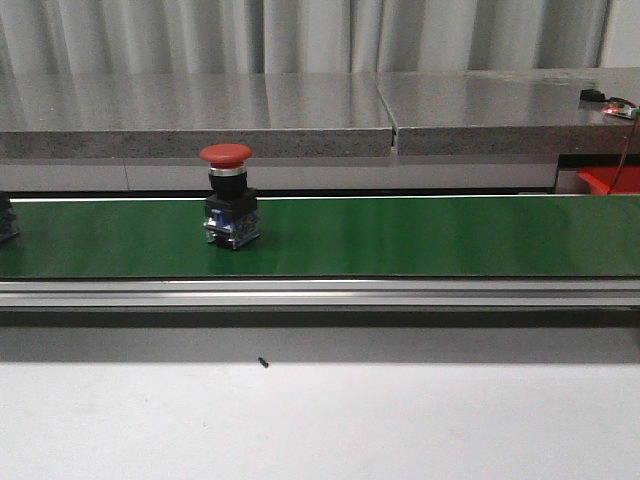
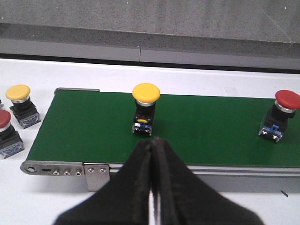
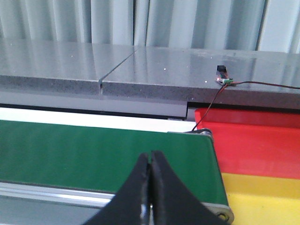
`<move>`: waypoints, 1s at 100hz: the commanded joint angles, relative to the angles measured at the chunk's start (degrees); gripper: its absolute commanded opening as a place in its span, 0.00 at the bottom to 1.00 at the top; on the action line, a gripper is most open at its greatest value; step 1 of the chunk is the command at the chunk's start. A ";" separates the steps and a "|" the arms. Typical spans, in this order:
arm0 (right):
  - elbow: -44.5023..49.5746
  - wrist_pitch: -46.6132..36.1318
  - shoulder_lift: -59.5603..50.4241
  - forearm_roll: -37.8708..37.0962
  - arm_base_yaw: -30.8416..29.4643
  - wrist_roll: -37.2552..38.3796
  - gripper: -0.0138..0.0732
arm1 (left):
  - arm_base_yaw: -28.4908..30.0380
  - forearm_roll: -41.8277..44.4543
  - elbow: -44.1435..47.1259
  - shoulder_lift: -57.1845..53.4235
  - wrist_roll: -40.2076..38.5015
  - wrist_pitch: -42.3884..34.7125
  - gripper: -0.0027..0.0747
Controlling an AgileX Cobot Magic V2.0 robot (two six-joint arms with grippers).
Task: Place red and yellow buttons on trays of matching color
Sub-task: 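Lower the yellow button onto the conveyor and open the left gripper, then lower the right gripper onto the red button on the belt and grasp it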
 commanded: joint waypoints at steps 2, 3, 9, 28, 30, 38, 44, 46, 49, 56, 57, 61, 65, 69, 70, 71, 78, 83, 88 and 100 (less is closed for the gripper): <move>-2.90 -4.94 -1.06 -0.12 0.12 -0.09 0.03 | -0.44 -0.80 -1.51 0.33 0.00 -5.00 0.01; -3.14 -4.62 -1.06 0.03 0.12 -0.09 0.03 | -0.44 -0.80 -1.51 0.33 0.00 -5.00 0.01; -5.79 -2.81 -1.06 2.04 0.12 -0.09 0.03 | -0.44 -0.80 -1.51 0.33 0.00 -4.90 0.01; -22.58 17.42 6.37 5.97 0.12 -0.09 0.03 | -0.44 -0.80 -1.37 0.33 0.00 -4.90 0.01; -24.01 19.21 7.46 5.97 0.12 -0.09 0.03 | -0.44 -0.80 -1.37 0.33 0.00 -4.90 0.01; -32.75 30.09 14.90 5.68 0.12 -0.80 0.03 | -0.44 -0.80 -1.37 0.33 0.00 -4.90 0.01; -38.57 35.55 20.53 5.53 0.12 -1.20 0.03 | -0.44 -0.80 -1.37 0.33 0.00 -4.90 0.01; -41.42 38.58 22.76 5.53 0.12 -1.20 0.03 | -0.44 -0.80 -1.37 0.33 0.00 -4.90 0.01; -43.52 41.35 25.59 5.53 0.12 -1.20 0.03 | -0.44 -0.80 -1.37 0.33 0.00 -4.90 0.01; -49.86 46.91 32.41 5.68 0.12 -1.20 0.03 | -0.44 -0.80 -1.37 0.33 0.00 -4.90 0.01; -50.96 47.74 33.66 5.82 0.12 -1.20 0.03 | -0.44 -0.80 -1.37 0.33 0.00 -4.90 0.01; -53.49 49.27 36.56 6.24 0.12 -1.20 0.03 | -0.44 -0.80 -1.37 0.33 0.00 -4.90 0.01; -56.25 49.86 39.76 6.46 0.12 -1.20 0.03 | -0.44 -0.80 -1.37 0.33 0.00 -4.90 0.01; -57.68 49.86 42.21 6.67 0.12 -1.20 0.03 | -0.44 -0.80 -1.37 0.33 0.00 -4.90 0.01; -57.93 49.86 43.11 6.75 0.12 -1.20 0.03 | -0.44 -0.80 -1.37 0.33 0.00 -4.90 0.01; -58.34 49.86 43.53 6.86 0.12 -1.20 0.03 | -0.44 -0.80 -1.37 0.33 0.00 -4.90 0.01; -59.31 49.86 47.43 7.27 0.12 -1.20 0.03 | -0.44 -0.80 -1.37 0.33 0.00 -4.90 0.01; -59.31 50.01 49.72 8.43 0.12 -1.20 0.03 | -0.44 -0.80 -1.37 0.33 0.00 -4.90 0.01; -59.31 50.01 51.69 8.83 0.12 -1.20 0.03 | -0.44 -0.80 -1.37 0.33 0.00 -4.90 0.01; -59.31 50.55 56.24 9.64 0.12 -1.20 0.07 | -0.44 -0.80 -1.37 0.33 0.00 -4.90 0.01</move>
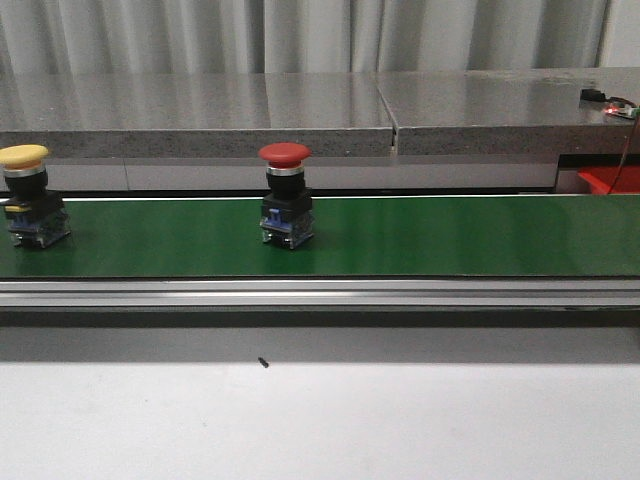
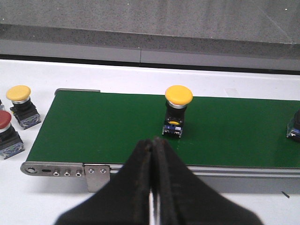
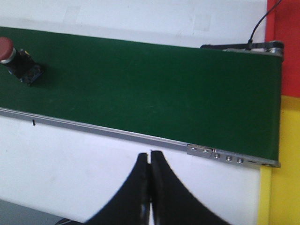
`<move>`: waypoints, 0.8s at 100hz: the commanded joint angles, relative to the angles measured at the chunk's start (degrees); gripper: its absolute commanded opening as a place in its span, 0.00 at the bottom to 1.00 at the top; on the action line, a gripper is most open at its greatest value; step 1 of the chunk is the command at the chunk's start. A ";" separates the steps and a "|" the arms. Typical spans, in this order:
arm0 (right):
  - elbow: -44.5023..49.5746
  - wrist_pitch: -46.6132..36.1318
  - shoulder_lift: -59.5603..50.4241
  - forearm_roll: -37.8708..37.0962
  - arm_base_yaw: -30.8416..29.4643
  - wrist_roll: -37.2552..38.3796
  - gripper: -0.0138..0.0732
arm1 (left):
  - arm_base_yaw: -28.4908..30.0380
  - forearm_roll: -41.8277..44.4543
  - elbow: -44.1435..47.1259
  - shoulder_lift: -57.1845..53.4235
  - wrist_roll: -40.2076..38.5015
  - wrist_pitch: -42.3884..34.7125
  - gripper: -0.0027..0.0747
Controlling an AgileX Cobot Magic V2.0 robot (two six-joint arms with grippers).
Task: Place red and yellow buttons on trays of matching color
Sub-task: 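Lower the right gripper onto the red button on the belt and grasp it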
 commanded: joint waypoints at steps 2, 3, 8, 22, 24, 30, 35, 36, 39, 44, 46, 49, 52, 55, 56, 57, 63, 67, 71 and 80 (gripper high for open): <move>-2.02 -1.94 2.57 1.58 0.12 -0.59 0.10 | -0.44 -0.80 -1.75 0.33 0.00 -4.45 0.01; -2.02 -1.87 2.91 1.58 0.12 -0.59 0.10 | -0.44 -0.80 -1.75 0.33 0.00 -4.45 0.01; -2.02 -1.77 3.82 1.64 0.12 -0.59 0.21 | -0.44 -0.80 -1.75 0.33 0.00 -4.45 0.01; -2.02 -2.43 5.24 2.21 0.17 -3.31 0.66 | -0.44 -0.80 -1.75 0.33 0.00 -4.45 0.01; -2.02 -2.85 5.36 2.49 0.17 -3.83 0.73 | -0.44 -0.80 -1.75 0.33 0.00 -4.45 0.01; -2.02 -3.75 5.70 4.34 0.17 -5.39 0.87 | -0.44 -0.80 -1.75 0.33 0.00 -4.45 0.01; -2.02 -4.19 6.08 6.58 0.19 -8.02 0.86 | -0.44 -0.80 -1.75 0.33 0.00 -4.45 0.01; -2.02 -4.25 6.17 7.39 0.24 -8.87 0.85 | -0.44 -0.80 -1.75 0.33 0.00 -4.45 0.01; -2.02 -4.25 6.54 9.08 0.31 -10.48 0.84 | -0.44 -0.80 -1.75 0.33 0.00 -4.45 0.01; -2.02 -4.48 7.37 11.56 0.80 -12.78 0.84 | -0.44 -0.80 -1.75 0.33 0.00 -4.45 0.01; -2.02 -4.63 7.86 12.29 1.19 -13.45 0.84 | -0.44 -0.80 -1.75 0.33 0.00 -4.45 0.01; -2.02 -4.93 8.77 12.96 1.85 -13.98 0.84 | -0.44 -0.80 -1.75 0.33 0.00 -4.45 0.01; -2.02 -5.48 9.62 13.08 2.95 -14.19 0.84 | -0.44 -0.80 -1.75 0.33 0.00 -4.45 0.01; -2.02 -6.04 10.54 13.08 3.96 -14.19 0.84 | -0.44 -0.80 -1.75 0.33 0.00 -4.45 0.01; -2.02 -6.18 11.03 13.08 4.22 -14.19 0.84 | -0.44 -0.80 -1.75 0.33 0.00 -4.45 0.01; -2.02 -6.48 11.28 13.08 4.75 -14.19 0.84 | -0.44 -0.80 -1.75 0.33 0.00 -4.45 0.01; -2.08 -7.93 13.57 12.52 7.04 -14.19 0.84 | -0.44 -0.80 -1.75 0.33 0.00 -4.45 0.01; -2.21 -9.26 14.86 11.75 8.89 -14.19 0.84 | -0.44 -0.80 -1.75 0.33 0.00 -4.45 0.01; -2.66 -10.11 16.53 10.74 10.76 -14.19 0.84 | -0.44 -0.80 -1.75 0.33 0.00 -4.45 0.01; -5.23 -10.85 20.41 9.32 14.08 -14.14 0.84 | -0.44 -0.80 -1.75 0.33 0.00 -4.45 0.01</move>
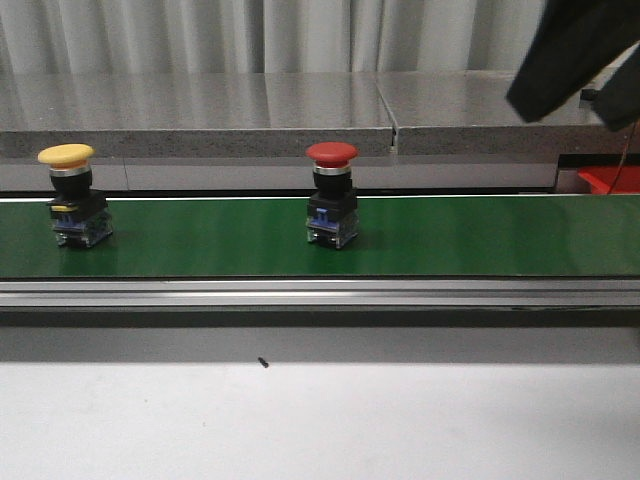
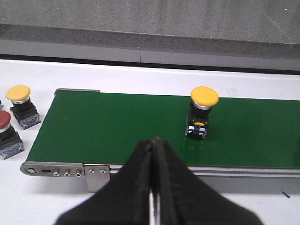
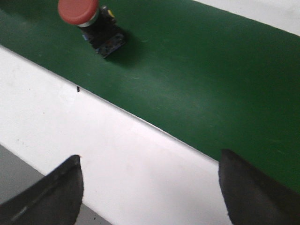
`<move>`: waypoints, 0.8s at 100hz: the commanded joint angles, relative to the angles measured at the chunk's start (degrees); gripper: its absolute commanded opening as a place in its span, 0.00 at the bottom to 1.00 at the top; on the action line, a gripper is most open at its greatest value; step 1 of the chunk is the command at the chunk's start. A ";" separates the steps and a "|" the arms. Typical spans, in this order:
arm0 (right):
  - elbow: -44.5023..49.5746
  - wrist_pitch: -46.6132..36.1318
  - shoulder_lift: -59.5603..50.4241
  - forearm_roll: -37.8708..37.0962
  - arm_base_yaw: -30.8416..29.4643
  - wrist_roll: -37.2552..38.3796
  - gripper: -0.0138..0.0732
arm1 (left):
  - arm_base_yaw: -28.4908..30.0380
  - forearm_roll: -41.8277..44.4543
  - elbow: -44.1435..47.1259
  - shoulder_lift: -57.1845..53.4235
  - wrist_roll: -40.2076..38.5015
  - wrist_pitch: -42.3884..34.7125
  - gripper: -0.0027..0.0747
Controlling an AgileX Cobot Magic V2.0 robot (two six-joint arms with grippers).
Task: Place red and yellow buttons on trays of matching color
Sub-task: 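Lower the right gripper onto the red button on the belt and grasp it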
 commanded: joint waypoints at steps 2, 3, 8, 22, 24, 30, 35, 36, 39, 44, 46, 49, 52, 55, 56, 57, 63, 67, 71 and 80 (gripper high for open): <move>-4.45 -3.85 2.61 -0.40 3.24 -0.99 0.84 | -0.44 -0.71 -1.75 0.33 0.00 -4.43 0.01; -4.98 -3.85 2.89 -0.64 3.45 -0.99 0.84 | -0.44 -0.71 -1.75 0.33 0.00 -4.43 0.01; -6.90 -3.96 4.74 -1.09 4.63 -0.99 0.84 | -0.44 -0.71 -1.75 0.33 0.00 -4.43 0.01; -12.81 -4.16 10.17 -2.87 6.81 -0.99 0.84 | -0.44 -0.71 -1.75 0.33 0.00 -4.43 0.01; -13.70 -4.15 11.00 -3.47 7.04 -0.99 0.84 | -0.44 -0.71 -1.75 0.33 0.00 -4.43 0.01; -15.97 -3.57 13.49 -4.49 7.50 -0.99 0.84 | -0.44 -0.71 -1.75 0.33 0.00 -4.43 0.01; -17.83 -3.00 15.31 -4.96 7.71 -0.99 0.84 | -0.44 -0.71 -1.75 0.33 0.00 -4.43 0.01; -18.34 -2.91 15.58 -5.13 7.76 -0.99 0.84 | -0.44 -0.71 -1.75 0.33 0.00 -4.43 0.01; -19.34 -2.53 16.87 -5.37 7.89 -0.99 0.84 | -0.44 -0.71 -1.75 0.33 0.00 -4.43 0.01; -20.87 -2.11 18.53 -5.83 8.08 -0.99 0.84 | -0.44 -0.71 -1.75 0.33 0.00 -4.43 0.01; -21.44 -2.02 19.20 -5.84 8.08 -0.99 0.84 | -0.44 -0.71 -1.75 0.33 0.00 -4.43 0.01; -22.14 -1.97 20.04 -5.84 8.08 -0.99 0.84 | -0.44 -0.71 -1.75 0.33 0.00 -4.43 0.01; -22.80 -1.97 20.86 -5.84 8.08 -0.99 0.84 | -0.44 -0.71 -1.75 0.33 0.00 -4.43 0.01; -23.60 -1.85 21.68 -5.89 8.08 -0.99 0.84 | -0.44 -0.71 -1.75 0.33 0.00 -4.43 0.01; -23.74 -1.85 22.05 -5.88 8.08 -0.99 0.84 | 0.79 -0.71 -1.75 0.33 0.00 -4.43 0.01; -24.05 -1.80 22.23 -5.88 8.08 -0.99 0.84 | 0.79 -0.71 -1.75 0.33 0.00 -4.43 0.01; -25.07 -1.68 23.84 -5.90 8.08 -0.99 0.84 | 0.79 -0.71 -1.75 0.33 0.00 -4.43 0.01; -25.69 -1.60 24.58 -5.90 8.08 -0.99 0.84 | 0.79 -0.71 -1.75 0.33 0.00 -4.43 0.01; -26.12 -1.60 25.29 -5.90 8.08 -0.99 0.84 | 0.79 -0.71 -1.75 0.33 0.00 -4.43 0.01; -26.57 -1.35 26.68 -5.90 8.08 -0.99 0.84 | 0.79 -0.71 -1.75 0.33 0.00 -4.43 0.01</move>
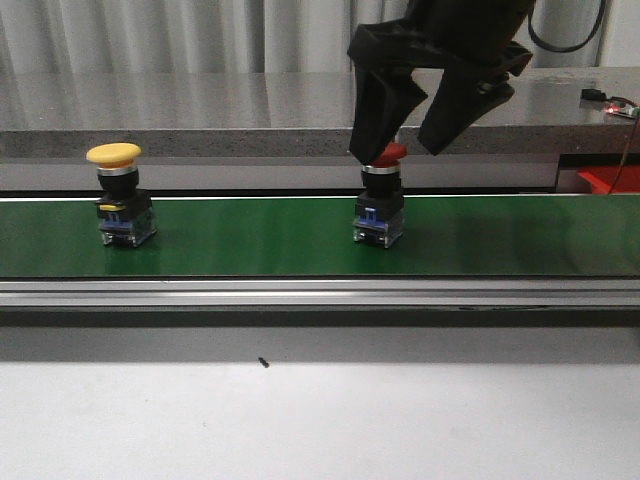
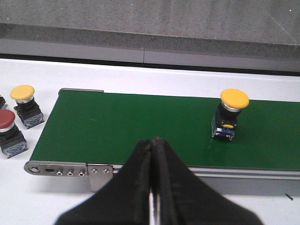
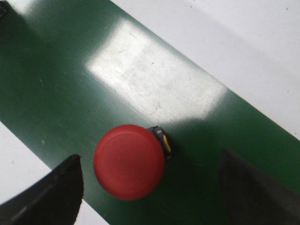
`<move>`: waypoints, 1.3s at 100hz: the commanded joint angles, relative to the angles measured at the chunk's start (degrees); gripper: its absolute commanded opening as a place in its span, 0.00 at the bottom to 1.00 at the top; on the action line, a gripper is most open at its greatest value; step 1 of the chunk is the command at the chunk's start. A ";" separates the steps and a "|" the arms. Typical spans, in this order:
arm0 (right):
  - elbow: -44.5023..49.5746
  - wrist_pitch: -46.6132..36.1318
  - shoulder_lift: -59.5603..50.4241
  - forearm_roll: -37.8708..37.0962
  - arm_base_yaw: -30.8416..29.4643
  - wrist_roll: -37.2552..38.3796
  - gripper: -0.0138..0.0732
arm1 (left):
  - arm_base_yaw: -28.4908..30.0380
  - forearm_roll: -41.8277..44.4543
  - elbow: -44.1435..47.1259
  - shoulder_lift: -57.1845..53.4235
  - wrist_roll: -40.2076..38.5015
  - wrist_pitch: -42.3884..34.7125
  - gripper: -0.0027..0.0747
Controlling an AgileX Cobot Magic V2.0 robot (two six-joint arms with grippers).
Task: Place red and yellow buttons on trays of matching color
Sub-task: 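Lower the right gripper onto the red button on the belt and grasp it, then carry the red button into the red tray and open the right gripper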
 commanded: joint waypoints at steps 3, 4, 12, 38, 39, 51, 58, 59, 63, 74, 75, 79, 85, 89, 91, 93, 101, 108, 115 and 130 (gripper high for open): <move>-2.51 -1.00 -1.14 0.47 0.14 -0.84 0.84 | 0.06 -0.71 -1.75 0.33 0.00 -4.33 0.01; -2.51 -0.92 -0.98 0.47 0.14 -0.84 0.84 | 0.06 -0.71 -1.75 0.33 0.00 -4.33 0.01; -2.51 -0.56 -0.19 0.43 0.14 -0.84 0.83 | 0.06 -0.71 -1.75 0.33 0.00 -4.33 0.01; -2.67 1.83 0.15 0.43 0.14 -0.28 0.31 | 0.06 -0.71 -1.75 0.33 0.00 -4.33 0.01; -2.67 2.03 0.15 0.43 0.14 -0.28 0.30 | 0.06 -0.71 -1.75 0.33 0.00 -4.33 0.01; -3.62 5.25 0.15 0.43 -0.50 0.27 0.28 | 0.06 -0.71 -1.75 0.33 0.00 -4.33 0.01; -5.48 7.78 0.08 0.36 -1.76 0.27 0.28 | 0.06 -0.71 -1.75 0.33 0.00 -4.33 0.01; -5.96 8.00 0.03 0.36 -1.93 0.27 0.28 | 0.06 -0.71 -1.75 0.33 0.00 -4.33 0.01; -7.28 9.37 -0.04 0.36 -3.28 0.32 0.28 | 0.06 -0.71 -1.75 0.33 0.00 -4.33 0.01; -12.45 12.45 -0.04 0.36 -8.68 1.02 0.28 | 0.06 -0.71 -1.75 0.33 0.00 -4.33 0.01; -13.07 12.59 -0.04 0.36 -9.11 1.01 0.28 | 0.06 -0.71 -1.75 0.33 0.00 -4.33 0.01; -14.63 13.30 -0.04 0.36 -11.78 1.14 0.28 | 0.06 -0.71 -1.75 0.33 0.00 -4.33 0.01; -17.03 13.72 0.02 0.41 -16.35 1.14 0.28 | 0.06 -0.71 -1.75 0.33 0.00 -4.33 0.01; -17.97 13.72 0.08 0.41 -19.00 1.21 0.28 | 0.06 -0.71 -1.75 0.33 0.00 -4.33 0.01; -18.31 13.72 0.19 0.47 -20.62 1.26 0.28 | 0.06 -0.71 -1.75 0.33 0.00 -4.33 0.01; -18.82 13.72 0.33 0.47 -22.23 1.45 0.28 | 0.06 -0.71 -1.75 0.33 0.00 -4.33 0.01; -20.51 13.60 1.09 0.47 -28.08 2.49 0.28 | 0.06 -0.71 -1.75 0.33 0.00 -4.33 0.01; -21.56 13.28 2.41 0.62 -33.27 2.81 0.28 | 0.06 -0.71 -1.75 0.33 0.00 -4.33 0.01; -22.30 12.46 3.85 0.61 -36.80 2.81 0.28 | 0.06 -0.71 -1.75 0.33 0.00 -4.33 0.01; -22.31 9.73 8.44 0.73 -42.24 2.81 0.28 | 0.06 -0.71 -1.75 0.33 0.00 -4.33 0.01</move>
